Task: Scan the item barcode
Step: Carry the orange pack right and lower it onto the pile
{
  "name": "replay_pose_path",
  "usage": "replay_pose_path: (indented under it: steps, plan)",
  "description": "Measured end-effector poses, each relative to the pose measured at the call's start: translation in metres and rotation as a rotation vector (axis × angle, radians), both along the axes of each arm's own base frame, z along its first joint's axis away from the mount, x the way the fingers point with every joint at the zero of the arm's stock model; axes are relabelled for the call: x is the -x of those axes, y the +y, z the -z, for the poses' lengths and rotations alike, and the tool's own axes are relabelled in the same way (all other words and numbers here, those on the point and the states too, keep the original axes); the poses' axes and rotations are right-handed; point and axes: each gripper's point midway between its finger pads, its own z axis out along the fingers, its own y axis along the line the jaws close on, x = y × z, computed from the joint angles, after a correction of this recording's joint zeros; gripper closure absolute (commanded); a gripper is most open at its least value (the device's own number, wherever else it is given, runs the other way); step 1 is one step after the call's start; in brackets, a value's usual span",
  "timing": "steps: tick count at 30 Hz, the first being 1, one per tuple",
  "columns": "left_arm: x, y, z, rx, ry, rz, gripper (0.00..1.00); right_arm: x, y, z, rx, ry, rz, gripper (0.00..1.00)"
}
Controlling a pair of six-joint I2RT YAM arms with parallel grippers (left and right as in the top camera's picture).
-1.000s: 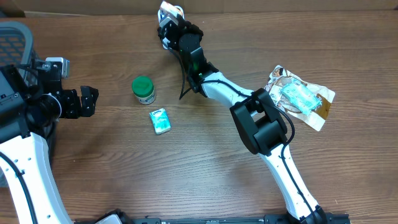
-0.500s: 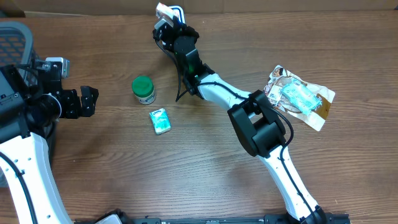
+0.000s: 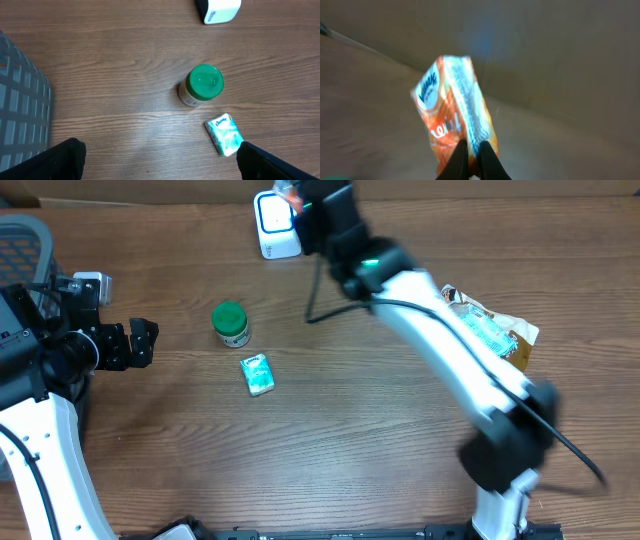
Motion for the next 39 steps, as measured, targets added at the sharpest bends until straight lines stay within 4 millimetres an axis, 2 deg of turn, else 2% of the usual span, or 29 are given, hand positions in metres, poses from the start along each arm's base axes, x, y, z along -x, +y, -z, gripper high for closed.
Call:
replay_pose_path:
  steps: [3,6,10,13,16,21,25,26,27,28,29,32,39]
  plan:
    - [0.000,0.000,0.000,0.000,0.000,0.000,0.00,0.043,-0.053,-0.013,-0.111,0.180,0.121,0.96]
    - [0.000,0.000,0.000,0.000,0.000,0.000,0.00,0.073,-0.109,-0.006,-0.167,0.339,0.291,0.96]
    - [0.000,0.000,0.000,0.000,-0.001,0.000,0.00,0.095,-0.167,0.029,-0.184,0.534,0.504,0.96]
    - [0.000,0.000,0.000,-0.001,-0.001,0.000,0.01,0.096,-0.198,0.062,-0.200,0.620,0.621,0.96]
    - [0.000,0.000,0.000,-0.001,-0.001,0.000,0.01,0.092,-0.219,0.099,-0.220,0.665,0.703,0.96]
    - [0.000,0.000,0.000,-0.001,-0.001,0.000,0.01,0.085,-0.237,0.158,-0.269,0.684,0.793,0.96]
    - [0.000,0.000,0.000,0.000,0.000,0.000,0.00,0.080,-0.242,0.193,-0.314,0.657,0.822,0.96]
    - [0.000,0.000,0.000,-0.001,-0.001,0.000,0.00,0.080,-0.242,0.197,-0.316,0.654,0.824,0.91]
    - [0.000,0.000,0.000,-0.001,-0.001,0.000,0.00,0.082,-0.242,0.206,-0.320,0.657,0.829,0.81]
    - [0.000,0.000,0.000,0.000,0.000,0.000,0.00,0.085,-0.243,0.212,-0.322,0.662,0.837,0.75]
    - [0.000,0.000,0.000,0.000,0.000,0.000,0.00,0.089,-0.243,0.219,-0.319,0.673,0.841,0.74]
    - [0.000,0.000,0.000,0.000,0.000,0.000,0.01,0.097,-0.243,0.229,-0.308,0.698,0.846,0.68]
    - [0.000,0.000,0.000,0.000,0.000,0.000,0.00,0.096,-0.243,0.229,-0.313,0.692,0.847,0.62]
